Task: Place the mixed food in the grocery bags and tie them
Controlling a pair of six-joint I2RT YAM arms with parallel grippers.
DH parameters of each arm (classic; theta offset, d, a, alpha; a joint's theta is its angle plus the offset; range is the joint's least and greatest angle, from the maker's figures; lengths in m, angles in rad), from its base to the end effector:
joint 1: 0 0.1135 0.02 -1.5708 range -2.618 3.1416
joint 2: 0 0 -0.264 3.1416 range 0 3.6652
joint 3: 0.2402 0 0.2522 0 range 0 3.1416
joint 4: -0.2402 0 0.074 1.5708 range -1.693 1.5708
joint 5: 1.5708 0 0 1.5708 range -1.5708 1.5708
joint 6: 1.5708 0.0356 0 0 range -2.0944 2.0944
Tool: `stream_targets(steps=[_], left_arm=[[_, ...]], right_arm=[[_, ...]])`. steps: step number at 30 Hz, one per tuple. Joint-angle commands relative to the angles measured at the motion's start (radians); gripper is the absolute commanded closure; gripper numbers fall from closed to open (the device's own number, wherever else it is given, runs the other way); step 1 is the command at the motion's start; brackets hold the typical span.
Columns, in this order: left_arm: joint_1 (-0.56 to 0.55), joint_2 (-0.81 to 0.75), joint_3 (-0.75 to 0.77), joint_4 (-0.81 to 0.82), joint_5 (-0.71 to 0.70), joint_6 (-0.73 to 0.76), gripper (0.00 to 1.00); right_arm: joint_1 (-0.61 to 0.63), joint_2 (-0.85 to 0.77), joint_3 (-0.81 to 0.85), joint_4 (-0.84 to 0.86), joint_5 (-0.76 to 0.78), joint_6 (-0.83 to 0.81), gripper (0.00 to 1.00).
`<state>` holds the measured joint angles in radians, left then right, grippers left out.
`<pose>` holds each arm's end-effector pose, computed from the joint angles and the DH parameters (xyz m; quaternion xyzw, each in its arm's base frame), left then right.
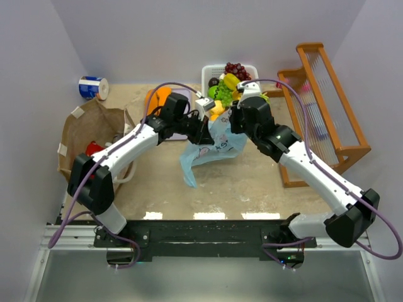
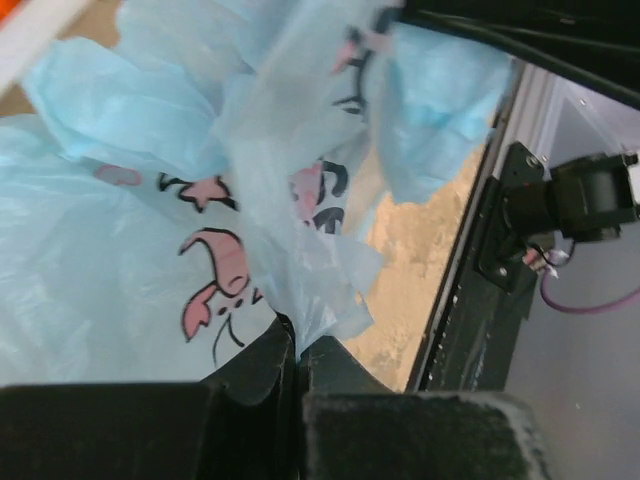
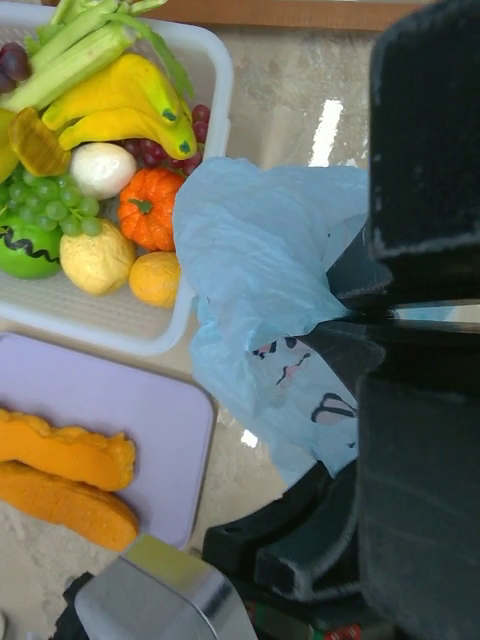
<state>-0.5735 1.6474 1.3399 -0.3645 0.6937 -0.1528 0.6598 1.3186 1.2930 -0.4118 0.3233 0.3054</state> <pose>0.2994 -0.2205 0.2967 0.3213 0.7976 -0.4313 0.2731 0.2425 0.1738 0.3772 -0.0617 0.8349 0.1256 0.5324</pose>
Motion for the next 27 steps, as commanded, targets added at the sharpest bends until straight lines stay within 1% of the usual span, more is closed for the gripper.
stream_targets(steps=[1, 2, 5, 6, 7, 9, 10, 11, 12, 13, 14, 16, 18, 19, 22, 24, 25, 27], left_arm=[[0.035, -0.049, 0.048, 0.044, -0.175, -0.074, 1.00], [0.050, -0.054, 0.039, 0.058, -0.183, -0.091, 1.00], [0.121, -0.069, -0.018, 0.137, -0.148, -0.158, 1.00], [0.151, -0.070, -0.037, 0.165, -0.110, -0.171, 1.00], [0.161, -0.069, -0.042, 0.171, -0.094, -0.183, 1.00], [0.172, -0.061, -0.047, 0.177, -0.076, -0.185, 1.00], [0.175, -0.060, -0.048, 0.180, -0.074, -0.185, 1.00], [0.181, -0.057, -0.050, 0.182, -0.068, -0.188, 1.00], [0.185, -0.049, -0.056, 0.196, -0.045, -0.192, 1.00], [0.190, -0.049, -0.059, 0.202, -0.033, -0.206, 1.00], [0.195, -0.046, -0.064, 0.209, -0.020, -0.211, 1.00], [0.204, -0.047, -0.068, 0.216, -0.013, -0.211, 1.00], [0.208, -0.058, -0.076, 0.219, -0.014, -0.206, 1.00], [0.210, -0.060, -0.080, 0.223, -0.014, -0.205, 1.00], [0.216, -0.069, -0.090, 0.234, -0.008, -0.211, 1.00], [0.221, -0.075, -0.091, 0.239, -0.007, -0.214, 1.00], [0.221, -0.080, -0.091, 0.239, -0.008, -0.212, 1.00], [0.227, -0.087, -0.096, 0.242, -0.013, -0.212, 1.00]], right_arm=[[-0.005, -0.065, 0.101, -0.041, -0.001, -0.048, 0.77], [-0.005, -0.071, 0.124, -0.044, -0.003, -0.051, 0.56], [-0.002, -0.108, 0.152, -0.044, -0.073, -0.061, 0.22], [-0.002, -0.123, 0.150, -0.030, -0.101, -0.061, 0.19], [-0.003, -0.160, 0.135, 0.013, -0.181, -0.060, 0.18], [0.004, -0.191, 0.103, 0.082, -0.272, -0.036, 0.22], [0.011, -0.199, 0.076, 0.150, -0.320, -0.028, 0.27], [0.046, -0.196, 0.071, 0.174, -0.367, -0.020, 0.30], [0.075, -0.182, 0.072, 0.186, -0.368, -0.019, 0.33], [0.113, -0.165, 0.086, 0.188, -0.357, -0.025, 0.39], [0.189, -0.115, 0.092, 0.186, -0.330, -0.034, 0.40], [0.243, -0.059, 0.095, 0.200, -0.329, -0.035, 0.43], [0.248, 0.000, 0.077, 0.228, -0.328, 0.004, 0.46], [0.248, 0.010, 0.045, 0.279, -0.325, 0.014, 0.50], [0.248, 0.044, -0.001, 0.368, -0.325, 0.035, 0.56], [0.247, 0.071, -0.017, 0.396, -0.279, 0.043, 0.60], [0.248, 0.079, -0.032, 0.407, -0.253, 0.044, 0.64], [0.248, 0.090, -0.044, 0.407, -0.190, 0.058, 0.67]])
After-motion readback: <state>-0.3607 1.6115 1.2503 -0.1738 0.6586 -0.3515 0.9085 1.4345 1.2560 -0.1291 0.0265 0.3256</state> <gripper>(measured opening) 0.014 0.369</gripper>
